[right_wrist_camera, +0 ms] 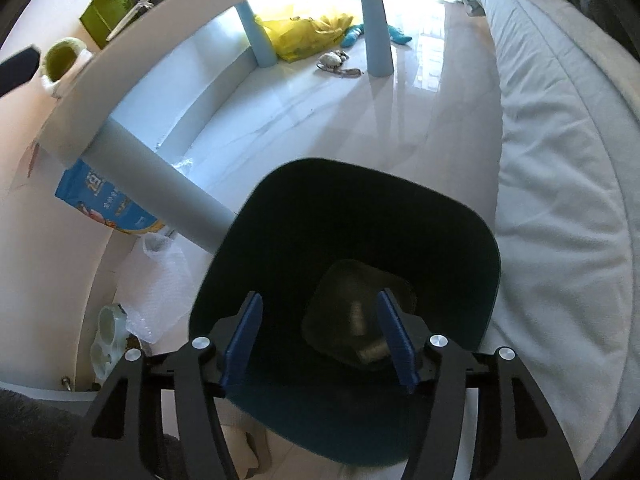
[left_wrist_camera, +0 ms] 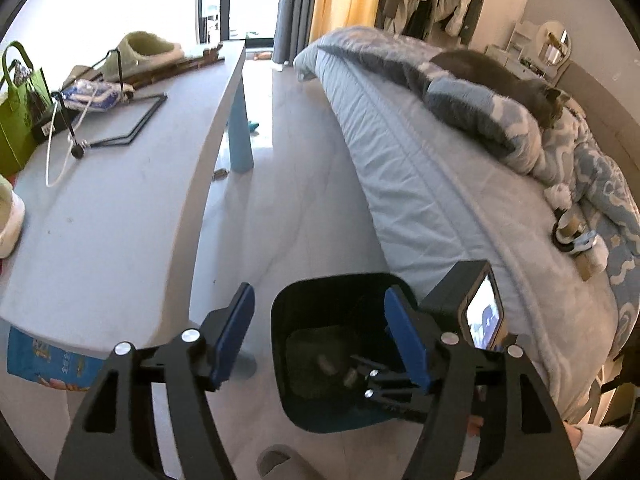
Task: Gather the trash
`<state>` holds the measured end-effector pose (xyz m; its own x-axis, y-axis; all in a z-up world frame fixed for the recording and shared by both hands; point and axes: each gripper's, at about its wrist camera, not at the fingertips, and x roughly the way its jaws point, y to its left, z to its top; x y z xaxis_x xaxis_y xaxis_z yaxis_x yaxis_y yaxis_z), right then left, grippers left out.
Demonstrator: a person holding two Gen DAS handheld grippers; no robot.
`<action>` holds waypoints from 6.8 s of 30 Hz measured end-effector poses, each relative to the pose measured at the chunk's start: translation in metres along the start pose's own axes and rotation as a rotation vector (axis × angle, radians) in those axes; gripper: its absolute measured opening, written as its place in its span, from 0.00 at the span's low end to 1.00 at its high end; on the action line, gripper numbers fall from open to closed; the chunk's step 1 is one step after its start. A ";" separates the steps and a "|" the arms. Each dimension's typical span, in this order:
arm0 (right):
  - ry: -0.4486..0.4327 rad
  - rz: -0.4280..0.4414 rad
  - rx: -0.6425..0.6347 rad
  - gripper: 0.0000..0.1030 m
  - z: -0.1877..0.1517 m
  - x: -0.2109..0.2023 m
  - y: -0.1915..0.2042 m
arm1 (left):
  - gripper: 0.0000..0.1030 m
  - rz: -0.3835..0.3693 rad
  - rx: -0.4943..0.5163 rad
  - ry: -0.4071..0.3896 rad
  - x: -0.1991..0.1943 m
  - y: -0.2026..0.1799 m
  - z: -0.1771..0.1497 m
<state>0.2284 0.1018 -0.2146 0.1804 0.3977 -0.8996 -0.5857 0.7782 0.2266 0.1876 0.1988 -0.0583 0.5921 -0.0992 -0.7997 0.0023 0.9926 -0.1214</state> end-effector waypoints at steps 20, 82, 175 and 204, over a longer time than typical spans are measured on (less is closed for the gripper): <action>-0.301 -0.019 -0.033 0.72 -0.005 -0.131 -0.026 | 0.78 -0.021 0.019 -0.192 -0.037 -0.040 0.024; -0.490 -0.229 0.261 0.75 -0.163 -0.271 -0.265 | 0.89 -0.318 0.298 -0.147 0.023 -0.292 0.010; -0.596 -0.126 0.394 0.34 -0.176 -0.326 -0.305 | 0.14 -0.361 0.371 -0.081 0.064 -0.354 0.014; -0.595 -0.035 0.265 0.34 -0.128 -0.298 -0.207 | 0.14 -0.229 0.299 -0.077 0.025 -0.263 -0.003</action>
<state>0.1950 -0.2398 -0.0414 0.6474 0.5117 -0.5648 -0.3706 0.8589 0.3534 0.1990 -0.0650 -0.0481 0.6081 -0.3262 -0.7237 0.3694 0.9232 -0.1057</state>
